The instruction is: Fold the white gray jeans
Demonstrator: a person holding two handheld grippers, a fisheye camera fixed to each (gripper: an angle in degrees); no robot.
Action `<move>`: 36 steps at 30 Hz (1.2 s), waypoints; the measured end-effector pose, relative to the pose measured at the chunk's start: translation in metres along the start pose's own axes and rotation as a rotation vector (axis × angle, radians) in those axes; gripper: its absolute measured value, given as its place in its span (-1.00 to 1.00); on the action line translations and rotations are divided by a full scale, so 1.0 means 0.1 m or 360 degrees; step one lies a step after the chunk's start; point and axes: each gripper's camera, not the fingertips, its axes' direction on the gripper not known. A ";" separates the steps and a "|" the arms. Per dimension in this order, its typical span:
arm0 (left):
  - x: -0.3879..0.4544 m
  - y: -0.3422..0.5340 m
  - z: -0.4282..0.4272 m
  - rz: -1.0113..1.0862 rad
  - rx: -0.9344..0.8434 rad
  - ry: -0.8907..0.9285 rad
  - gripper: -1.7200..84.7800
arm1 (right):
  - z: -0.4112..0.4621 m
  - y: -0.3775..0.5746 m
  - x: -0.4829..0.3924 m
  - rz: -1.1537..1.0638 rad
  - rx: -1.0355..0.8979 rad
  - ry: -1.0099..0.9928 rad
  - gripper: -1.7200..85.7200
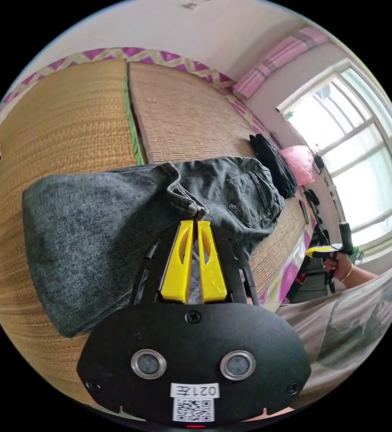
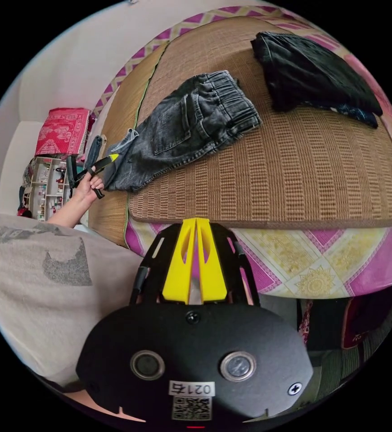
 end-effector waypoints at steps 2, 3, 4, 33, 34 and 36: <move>0.11 -0.10 0.07 0.0030 0.0004 0.0011 -0.98 | 0.07 0.06 0.07 0.0010 -0.0027 0.0001 -0.97; 0.16 -0.16 0.18 0.0032 -0.0024 -0.0026 -0.97 | 0.08 0.07 0.07 0.0008 -0.0030 -0.0003 -0.97; 0.17 -0.20 0.38 0.0044 -0.0129 -0.0065 -0.96 | 0.10 0.06 0.08 0.0010 -0.0023 -0.0021 -0.97; -0.15 0.75 -0.95 -0.0024 -0.0085 0.0310 -0.68 | 0.72 -0.79 -0.48 0.0934 0.0949 -0.0859 -0.74; -0.24 0.83 -1.03 -0.0039 -0.0069 0.0310 -0.68 | 0.53 -0.86 -0.78 0.0845 0.0947 -0.0728 -0.75; -0.39 0.95 -1.14 -0.0070 -0.0033 0.0337 -0.69 | 0.23 -0.99 -1.36 0.0640 0.0938 -0.0534 -0.76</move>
